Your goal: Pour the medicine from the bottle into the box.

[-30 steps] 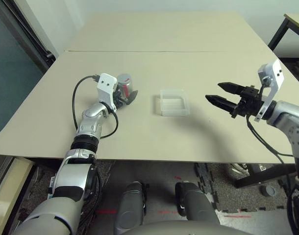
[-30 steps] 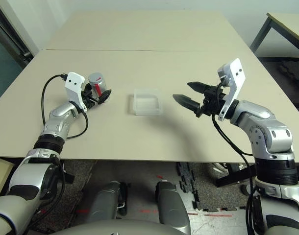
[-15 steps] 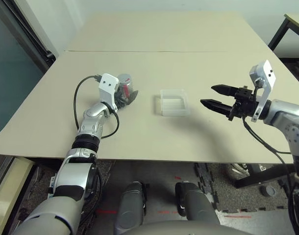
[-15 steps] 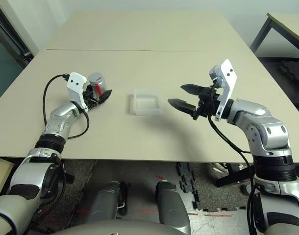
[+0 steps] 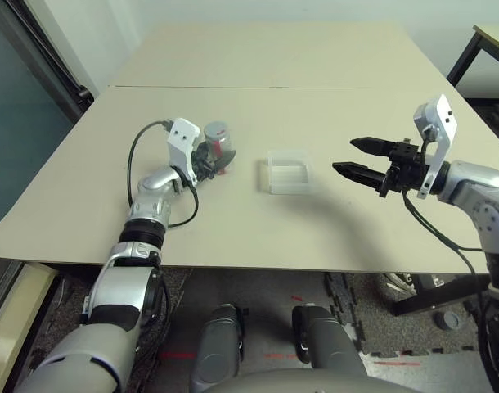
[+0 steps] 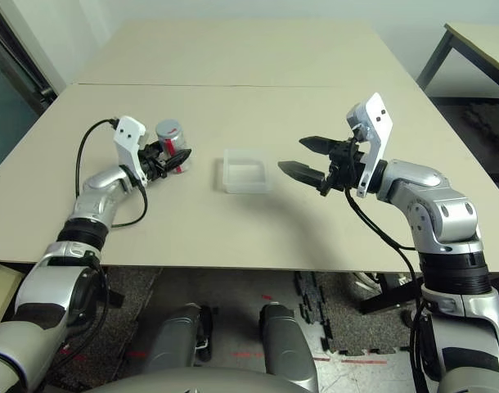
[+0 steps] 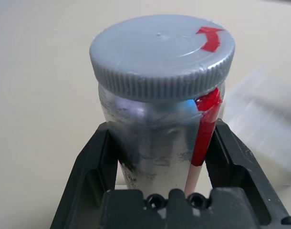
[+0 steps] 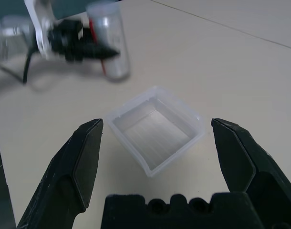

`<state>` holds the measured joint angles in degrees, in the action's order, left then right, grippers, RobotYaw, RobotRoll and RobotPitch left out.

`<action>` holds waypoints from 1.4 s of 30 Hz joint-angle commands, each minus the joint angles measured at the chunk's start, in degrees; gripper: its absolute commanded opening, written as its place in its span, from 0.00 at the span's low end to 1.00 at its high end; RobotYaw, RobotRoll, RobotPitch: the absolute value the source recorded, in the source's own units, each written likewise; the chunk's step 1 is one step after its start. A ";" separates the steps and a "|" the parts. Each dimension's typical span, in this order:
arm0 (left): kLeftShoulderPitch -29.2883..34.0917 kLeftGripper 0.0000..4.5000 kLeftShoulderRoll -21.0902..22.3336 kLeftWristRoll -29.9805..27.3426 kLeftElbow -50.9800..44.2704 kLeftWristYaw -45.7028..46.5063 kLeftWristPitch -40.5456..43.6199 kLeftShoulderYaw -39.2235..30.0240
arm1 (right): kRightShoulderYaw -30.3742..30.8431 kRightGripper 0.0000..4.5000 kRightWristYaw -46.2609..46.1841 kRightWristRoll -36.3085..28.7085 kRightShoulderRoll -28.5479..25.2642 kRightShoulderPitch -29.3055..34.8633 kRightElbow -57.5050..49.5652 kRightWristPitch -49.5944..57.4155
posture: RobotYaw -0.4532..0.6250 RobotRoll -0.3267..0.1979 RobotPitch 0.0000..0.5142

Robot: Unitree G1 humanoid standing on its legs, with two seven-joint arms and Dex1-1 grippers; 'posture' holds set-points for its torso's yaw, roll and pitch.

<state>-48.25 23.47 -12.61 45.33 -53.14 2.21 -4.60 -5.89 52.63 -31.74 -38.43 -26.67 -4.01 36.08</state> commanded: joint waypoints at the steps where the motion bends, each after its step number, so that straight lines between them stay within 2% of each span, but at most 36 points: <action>1: -5.76 0.62 3.45 -2.24 -0.64 -10.49 6.54 1.03 | 1.42 1.00 2.83 0.82 -1.56 -2.38 2.11 -0.32 | 0.38 0.62 0.14; 6: -11.44 0.62 5.50 -2.05 -0.30 -22.14 11.99 4.32 | 2.72 1.00 5.86 1.41 -2.08 -6.99 5.55 -0.58 | 0.38 0.62 0.13; 12: -12.54 0.62 1.82 -1.52 -1.21 -28.05 13.97 7.96 | 5.01 1.00 8.26 1.43 -1.09 -14.18 7.57 0.88 | 0.37 0.62 0.11; 21: -12.01 0.62 -3.51 0.26 0.85 -27.90 9.53 10.28 | 6.49 1.00 8.06 0.52 0.52 -18.87 5.54 5.07 | 0.35 0.62 0.11; 42: -13.35 0.62 -7.35 2.43 5.25 -27.81 5.43 11.91 | 10.83 1.00 7.63 1.78 7.51 -24.73 5.37 6.99 | 0.33 0.62 0.11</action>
<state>-60.43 16.33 -11.15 49.47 -80.72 8.29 6.90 4.05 60.39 -30.57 -31.07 -50.25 0.82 43.34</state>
